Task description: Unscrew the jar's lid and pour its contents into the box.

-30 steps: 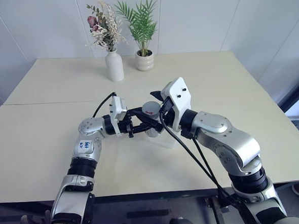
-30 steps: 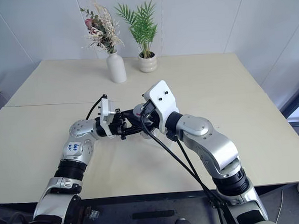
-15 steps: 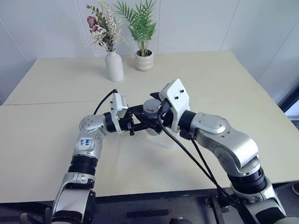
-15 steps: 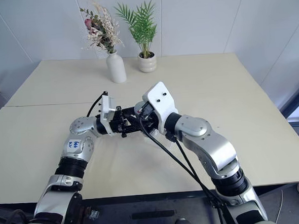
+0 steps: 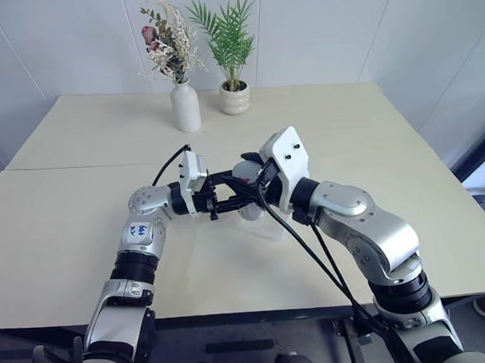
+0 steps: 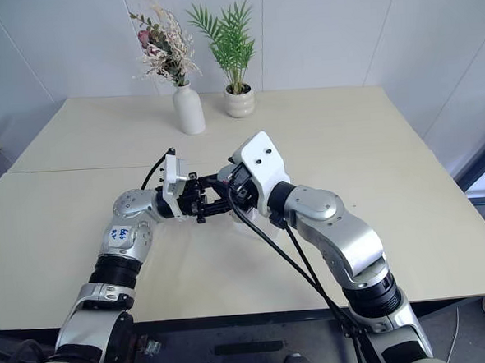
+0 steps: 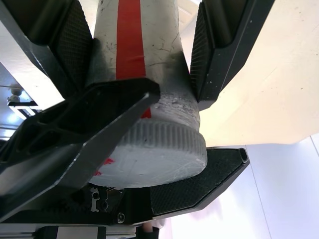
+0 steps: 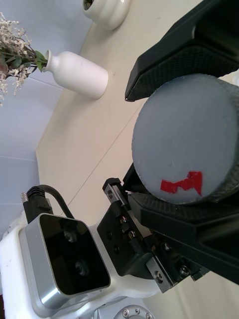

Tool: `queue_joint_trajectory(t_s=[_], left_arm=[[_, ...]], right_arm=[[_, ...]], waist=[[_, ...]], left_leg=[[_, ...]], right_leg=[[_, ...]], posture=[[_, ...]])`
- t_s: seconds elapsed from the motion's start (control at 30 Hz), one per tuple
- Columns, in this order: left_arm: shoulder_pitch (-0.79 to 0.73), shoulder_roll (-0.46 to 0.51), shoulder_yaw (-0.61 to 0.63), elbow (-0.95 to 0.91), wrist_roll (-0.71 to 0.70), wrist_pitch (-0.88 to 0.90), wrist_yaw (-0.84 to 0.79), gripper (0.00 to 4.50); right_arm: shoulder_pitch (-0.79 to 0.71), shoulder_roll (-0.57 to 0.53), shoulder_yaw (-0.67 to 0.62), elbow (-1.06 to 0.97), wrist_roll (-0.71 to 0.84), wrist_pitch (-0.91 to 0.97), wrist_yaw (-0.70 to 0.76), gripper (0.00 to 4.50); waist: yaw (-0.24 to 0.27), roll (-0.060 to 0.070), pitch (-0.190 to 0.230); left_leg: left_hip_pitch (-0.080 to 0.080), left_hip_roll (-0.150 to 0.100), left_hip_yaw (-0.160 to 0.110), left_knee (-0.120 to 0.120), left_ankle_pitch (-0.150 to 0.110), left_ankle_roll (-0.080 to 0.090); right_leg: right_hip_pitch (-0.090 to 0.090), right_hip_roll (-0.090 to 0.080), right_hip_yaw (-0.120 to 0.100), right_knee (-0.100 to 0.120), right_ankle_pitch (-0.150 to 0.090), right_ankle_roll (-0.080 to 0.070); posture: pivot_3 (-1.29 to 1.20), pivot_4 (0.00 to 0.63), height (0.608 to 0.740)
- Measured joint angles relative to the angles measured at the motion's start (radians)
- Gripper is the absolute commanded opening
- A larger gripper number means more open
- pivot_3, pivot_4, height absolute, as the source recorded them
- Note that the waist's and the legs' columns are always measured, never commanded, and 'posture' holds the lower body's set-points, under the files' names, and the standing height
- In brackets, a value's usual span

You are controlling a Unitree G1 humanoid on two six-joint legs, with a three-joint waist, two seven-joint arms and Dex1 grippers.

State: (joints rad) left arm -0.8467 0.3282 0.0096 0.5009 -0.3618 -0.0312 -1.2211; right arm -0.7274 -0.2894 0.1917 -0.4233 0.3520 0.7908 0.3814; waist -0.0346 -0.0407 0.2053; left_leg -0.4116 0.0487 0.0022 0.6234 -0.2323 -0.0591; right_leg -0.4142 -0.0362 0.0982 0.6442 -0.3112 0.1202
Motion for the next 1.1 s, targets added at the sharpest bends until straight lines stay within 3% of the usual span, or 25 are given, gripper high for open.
queue_joint_trajectory(t_s=[0.2, 0.67, 1.1], left_arm=[[-0.007, 0.000, -0.009, 0.000, -0.018, 0.002, -0.042, 2.28], [-0.080, 0.016, -0.032, 0.065, -0.056, 0.045, -0.273, 2.28], [-0.093, -0.017, -0.048, 0.106, -0.089, 0.032, -0.279, 2.28]], right_arm=[[0.007, -0.044, -0.022, 0.000, 0.032, -0.027, 0.091, 2.60], [-0.043, -0.172, -0.082, 0.104, 0.193, -0.074, 0.453, 2.60], [-0.084, -0.205, -0.097, 0.197, 0.218, -0.109, 0.588, 2.60]], waist=[[0.000, 0.000, 0.000], [-0.002, 0.000, 0.000], [0.000, 0.000, 0.000]], left_leg=[[0.000, 0.000, 0.000, 0.000, 0.000, 0.000], [0.000, 0.000, 0.000, 0.001, 0.000, 0.000], [-0.001, 0.000, -0.001, 0.001, 0.000, 0.001]], right_leg=[[0.000, 0.000, 0.000, 0.000, 0.000, 0.000], [0.000, 0.001, 0.000, 0.000, 0.000, 0.000], [0.000, 0.001, 0.000, -0.001, 0.000, 0.000]], posture=[[0.00, 0.150, 0.740], [0.00, 0.150, 0.740], [0.00, 0.150, 0.740]])
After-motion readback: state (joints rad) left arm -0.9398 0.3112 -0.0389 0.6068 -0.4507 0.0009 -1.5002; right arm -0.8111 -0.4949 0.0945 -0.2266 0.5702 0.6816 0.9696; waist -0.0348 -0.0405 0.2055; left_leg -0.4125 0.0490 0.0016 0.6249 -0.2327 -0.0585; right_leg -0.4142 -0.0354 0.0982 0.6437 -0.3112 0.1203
